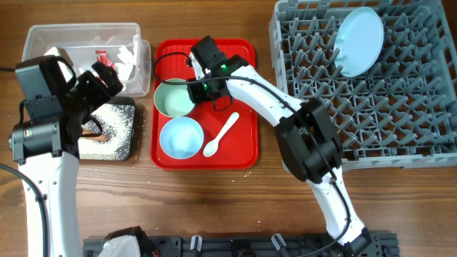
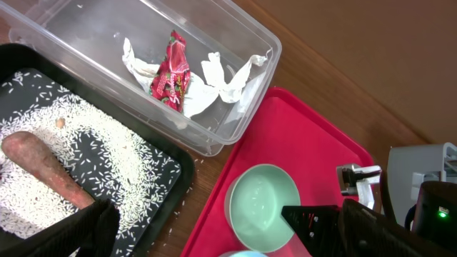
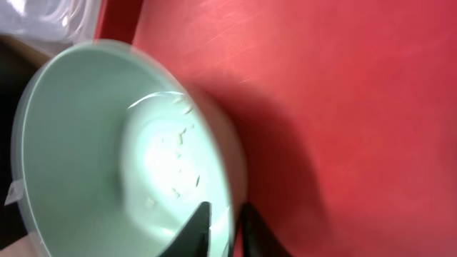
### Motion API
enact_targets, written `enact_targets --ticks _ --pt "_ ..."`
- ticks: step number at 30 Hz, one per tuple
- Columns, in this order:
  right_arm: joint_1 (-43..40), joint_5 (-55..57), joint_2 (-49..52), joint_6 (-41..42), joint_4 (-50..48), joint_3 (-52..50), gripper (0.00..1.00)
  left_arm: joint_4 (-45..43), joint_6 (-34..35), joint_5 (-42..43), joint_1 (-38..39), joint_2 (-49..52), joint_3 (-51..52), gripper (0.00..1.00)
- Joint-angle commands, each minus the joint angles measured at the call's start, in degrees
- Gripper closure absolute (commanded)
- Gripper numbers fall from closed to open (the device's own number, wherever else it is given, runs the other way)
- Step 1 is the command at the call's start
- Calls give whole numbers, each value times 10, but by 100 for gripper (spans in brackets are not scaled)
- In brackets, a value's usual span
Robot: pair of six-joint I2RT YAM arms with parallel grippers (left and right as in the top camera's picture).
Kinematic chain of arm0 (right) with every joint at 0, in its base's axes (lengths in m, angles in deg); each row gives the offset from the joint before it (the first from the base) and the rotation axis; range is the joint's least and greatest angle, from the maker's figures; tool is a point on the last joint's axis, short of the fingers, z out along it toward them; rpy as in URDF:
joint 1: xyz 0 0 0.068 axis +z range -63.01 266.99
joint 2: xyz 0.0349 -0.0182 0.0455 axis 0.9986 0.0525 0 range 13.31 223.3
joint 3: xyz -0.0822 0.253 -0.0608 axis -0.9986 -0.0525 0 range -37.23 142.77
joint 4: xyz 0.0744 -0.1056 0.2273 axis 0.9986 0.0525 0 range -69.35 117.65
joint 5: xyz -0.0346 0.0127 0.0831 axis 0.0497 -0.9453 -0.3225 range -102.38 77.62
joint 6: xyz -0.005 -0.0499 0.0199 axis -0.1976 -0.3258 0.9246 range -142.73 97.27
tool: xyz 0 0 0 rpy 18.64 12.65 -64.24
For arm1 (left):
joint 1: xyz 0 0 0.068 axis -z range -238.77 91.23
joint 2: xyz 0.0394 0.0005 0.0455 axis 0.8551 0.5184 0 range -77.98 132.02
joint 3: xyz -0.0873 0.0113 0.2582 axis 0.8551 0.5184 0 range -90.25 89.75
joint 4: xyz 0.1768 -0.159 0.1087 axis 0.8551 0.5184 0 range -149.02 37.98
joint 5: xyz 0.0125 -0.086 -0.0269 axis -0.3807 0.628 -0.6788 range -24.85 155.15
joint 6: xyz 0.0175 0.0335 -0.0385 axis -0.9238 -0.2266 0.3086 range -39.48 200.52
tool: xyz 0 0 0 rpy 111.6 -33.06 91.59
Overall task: Sort waste into correct bins and load items into the dishwasher rack
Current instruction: 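Grasp the green bowl rim with the right gripper and lift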
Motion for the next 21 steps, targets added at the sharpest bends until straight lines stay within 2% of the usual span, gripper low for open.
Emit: enact_targets --ticks 1,6,8,10,13,15,18,21 --pt "1 34 24 0 0 -1 93 0 -5 -9 -2 2 -6 0" --pt "-36 41 -6 -1 14 15 96 0 -5 -9 -2 2 -6 0" --pt "-73 73 -48 1 25 37 96 0 -5 -9 -2 2 -6 0" --pt "-110 173 -109 45 25 40 96 0 -5 -9 -2 2 -6 0" --pt "-159 348 -188 53 24 40 96 0 -5 -9 -3 2 -6 0" --pt "-189 498 -238 -30 9 40 96 0 -5 -9 -2 2 -6 0" --pt "-205 668 -251 -136 -21 40 96 0 -5 -9 -3 2 -6 0" --pt "-221 725 -239 -259 -64 33 96 0 -5 -9 -3 2 -6 0"
